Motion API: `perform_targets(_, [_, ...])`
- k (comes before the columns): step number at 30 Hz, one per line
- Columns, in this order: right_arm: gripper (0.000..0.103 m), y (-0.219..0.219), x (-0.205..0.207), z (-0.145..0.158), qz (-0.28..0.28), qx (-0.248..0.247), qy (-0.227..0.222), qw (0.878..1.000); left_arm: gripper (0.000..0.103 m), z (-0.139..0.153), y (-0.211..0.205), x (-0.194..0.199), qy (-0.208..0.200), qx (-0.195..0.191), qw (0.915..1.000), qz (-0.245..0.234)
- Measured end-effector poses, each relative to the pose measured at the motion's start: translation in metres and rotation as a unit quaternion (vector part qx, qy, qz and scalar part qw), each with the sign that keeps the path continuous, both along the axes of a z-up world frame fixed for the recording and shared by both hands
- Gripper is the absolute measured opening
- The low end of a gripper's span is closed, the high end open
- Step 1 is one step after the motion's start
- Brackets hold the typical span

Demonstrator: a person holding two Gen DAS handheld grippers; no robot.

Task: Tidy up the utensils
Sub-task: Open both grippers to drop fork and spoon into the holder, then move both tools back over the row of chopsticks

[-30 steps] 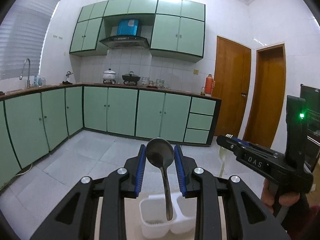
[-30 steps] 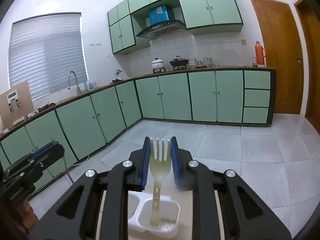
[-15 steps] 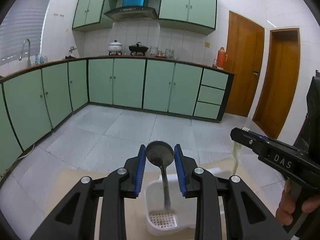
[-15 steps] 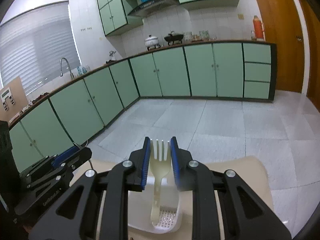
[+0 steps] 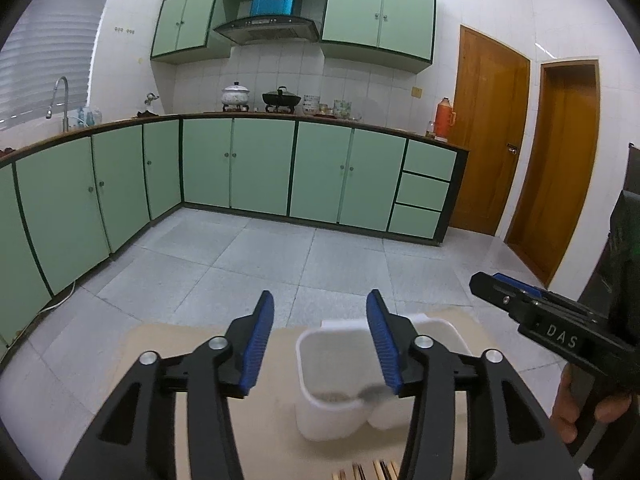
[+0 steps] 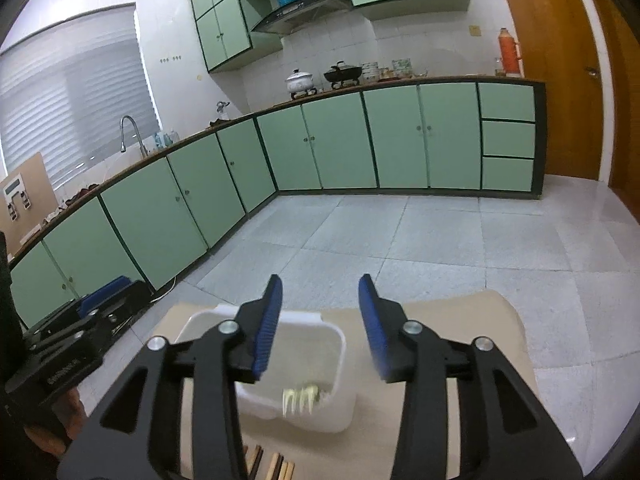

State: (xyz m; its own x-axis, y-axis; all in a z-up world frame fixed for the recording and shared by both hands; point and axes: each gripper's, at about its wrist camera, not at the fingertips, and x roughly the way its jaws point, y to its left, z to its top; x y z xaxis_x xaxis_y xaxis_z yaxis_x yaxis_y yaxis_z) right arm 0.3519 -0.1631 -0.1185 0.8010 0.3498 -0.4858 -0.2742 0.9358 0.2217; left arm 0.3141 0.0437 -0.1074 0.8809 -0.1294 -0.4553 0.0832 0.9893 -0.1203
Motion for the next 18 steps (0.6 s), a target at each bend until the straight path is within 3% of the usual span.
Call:
perform_targets(7, [0.05, -0.017, -0.073, -0.013, -0.011, -0.004, 0.003, 1.0, 0.057, -0.016, -0.005, -0.071, 0.026, 0.001, 0.9996, -0.005])
perform_targets(18, [0.05, -0.016, -0.199, -0.08, -0.014, -0.03, 0.075, 0.997, 0.058, -0.081, -0.004, -0.17, 0.116, 0.0, 0.9932, 0.0])
